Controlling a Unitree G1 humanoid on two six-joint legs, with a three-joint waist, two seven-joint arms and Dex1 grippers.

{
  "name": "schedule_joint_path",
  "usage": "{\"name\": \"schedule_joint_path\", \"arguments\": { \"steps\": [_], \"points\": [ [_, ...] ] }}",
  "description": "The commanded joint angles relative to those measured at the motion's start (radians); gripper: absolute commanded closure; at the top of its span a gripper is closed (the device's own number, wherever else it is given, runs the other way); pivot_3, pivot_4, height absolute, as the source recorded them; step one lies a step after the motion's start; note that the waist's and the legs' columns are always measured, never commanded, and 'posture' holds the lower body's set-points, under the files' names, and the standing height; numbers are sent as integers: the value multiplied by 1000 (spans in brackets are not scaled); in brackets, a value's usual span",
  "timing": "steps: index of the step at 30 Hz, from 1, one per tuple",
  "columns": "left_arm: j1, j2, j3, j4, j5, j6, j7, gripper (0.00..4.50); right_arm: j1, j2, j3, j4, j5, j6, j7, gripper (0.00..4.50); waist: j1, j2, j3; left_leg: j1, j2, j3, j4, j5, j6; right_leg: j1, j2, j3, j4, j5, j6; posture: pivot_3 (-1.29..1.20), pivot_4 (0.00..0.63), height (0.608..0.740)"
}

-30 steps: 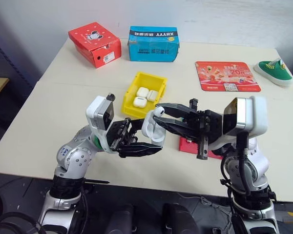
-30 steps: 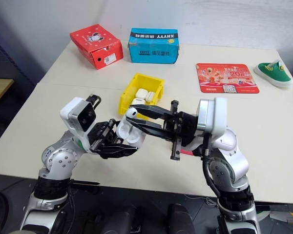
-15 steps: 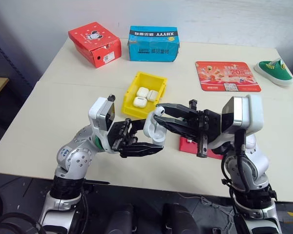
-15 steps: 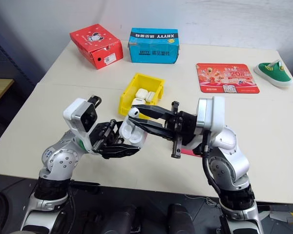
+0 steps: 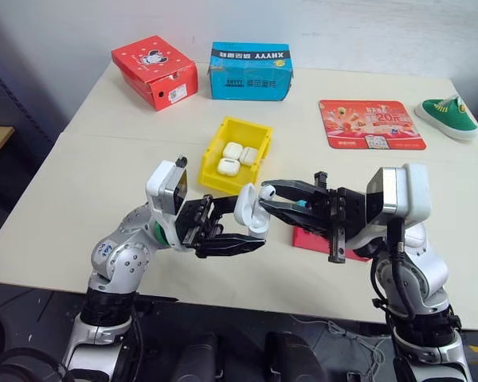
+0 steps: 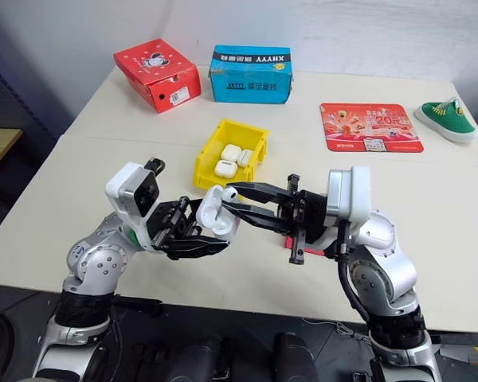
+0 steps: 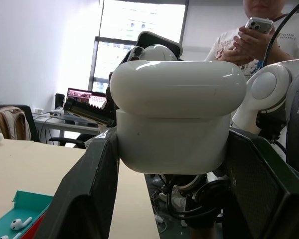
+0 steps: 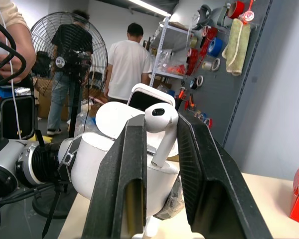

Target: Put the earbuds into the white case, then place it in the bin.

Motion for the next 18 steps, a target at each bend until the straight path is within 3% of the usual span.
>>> {"name": "schedule_joint_path", "arguments": {
  "steps": [1, 14, 18],
  "points": [
    [-22, -20, 8, -39, -26, -33, -12, 1728, 10, -13, 37, 6, -25, 22, 10, 4037, 0, 0, 0, 0, 0, 0, 0, 0, 0, 0, 0, 0, 0, 0, 0, 0, 150, 740],
    [-26, -46, 4, -30, -5, -54, -19, 1728, 7, -55, 41, 11, 22, 90, 25, 4037, 1, 0, 0, 0, 0, 0, -1, 0, 0, 0, 0, 0, -1, 0, 0, 0, 150, 740],
    [-28, -49, 5, -29, -2, -59, -19, 1728, 5, -63, 36, 5, 42, 99, 28, 2760, 0, 0, 0, 0, 0, 0, -1, 0, 0, 0, 0, 0, -2, 0, 0, 0, 150, 740]
  ]
}}
